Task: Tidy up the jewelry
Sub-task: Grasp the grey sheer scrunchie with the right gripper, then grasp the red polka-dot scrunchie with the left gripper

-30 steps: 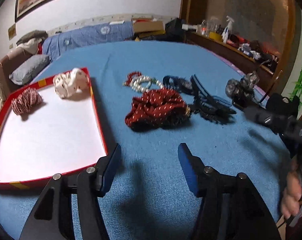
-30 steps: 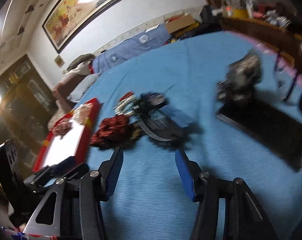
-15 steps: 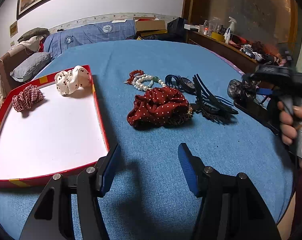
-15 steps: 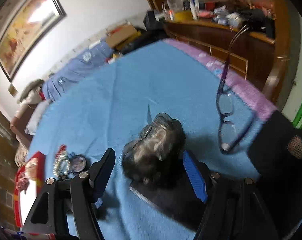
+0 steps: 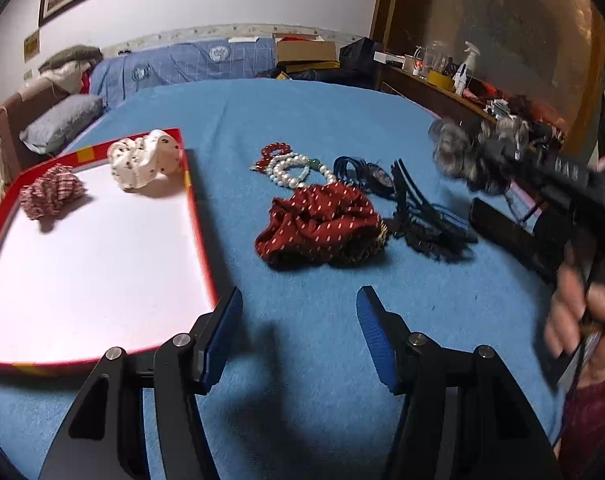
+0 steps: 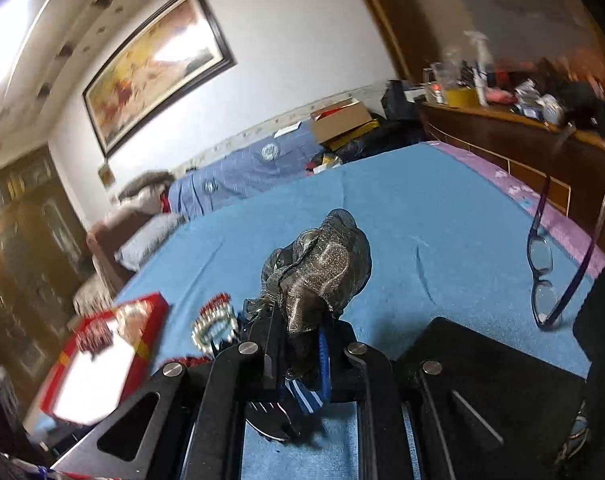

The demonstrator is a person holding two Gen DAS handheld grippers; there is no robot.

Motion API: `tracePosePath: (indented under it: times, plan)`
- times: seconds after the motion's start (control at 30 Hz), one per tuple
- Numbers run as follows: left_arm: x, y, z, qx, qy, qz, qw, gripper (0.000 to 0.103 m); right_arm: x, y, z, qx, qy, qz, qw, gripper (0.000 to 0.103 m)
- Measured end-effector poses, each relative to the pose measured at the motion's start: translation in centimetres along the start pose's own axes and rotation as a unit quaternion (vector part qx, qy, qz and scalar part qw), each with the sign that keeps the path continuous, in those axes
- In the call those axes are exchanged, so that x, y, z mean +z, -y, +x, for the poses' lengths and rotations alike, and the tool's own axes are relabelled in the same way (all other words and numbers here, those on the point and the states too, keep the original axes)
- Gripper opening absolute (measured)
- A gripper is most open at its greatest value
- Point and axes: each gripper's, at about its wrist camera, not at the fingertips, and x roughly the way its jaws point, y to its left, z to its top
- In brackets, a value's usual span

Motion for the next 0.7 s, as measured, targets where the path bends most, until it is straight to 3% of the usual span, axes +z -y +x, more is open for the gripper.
tracePosePath:
  times: [0.1,0.23,0.43,0.5,0.57,0.7]
  plan:
    - [1.8,0.5,1.1,-0.023,-0.018,-0.005,0.9996,0.058,0.0,-0.1,0.2,0.014,-0.003,0.002,1.0,0.013]
    - [4.2,1.8,3.1,-0.005,-0.022,0.017,0.9996,0.066,-0.2,0.2,0.0,0.015,0.007,-0.001,1.0,0.013]
    - [5.7,1.6,6.8,0.011,-0.059,-0.004,0.9982,0.068,-0.6,0.0,0.0,0.022,0.004,-0.004,1.0,0.014]
    - [5.7,1.6,7.6,0.015,-0.064,-0.006,0.9978,0.053,-0.5,0.0,0.1,0.028,0.003,-0.003,1.0,0.014]
    - [5.6,1.8,7.6,0.018,-0.057,-0.002,0.9982,0.026,-0.5,0.0,0.1,0.03,0.004,-0.003,1.0,0.014]
    - [5.0,1.5,6.0,0.008,-0.02,-0.008,0.9997,0.019,-0.4,0.0,-0.2,0.036,0.01,-0.005,0.999,0.014]
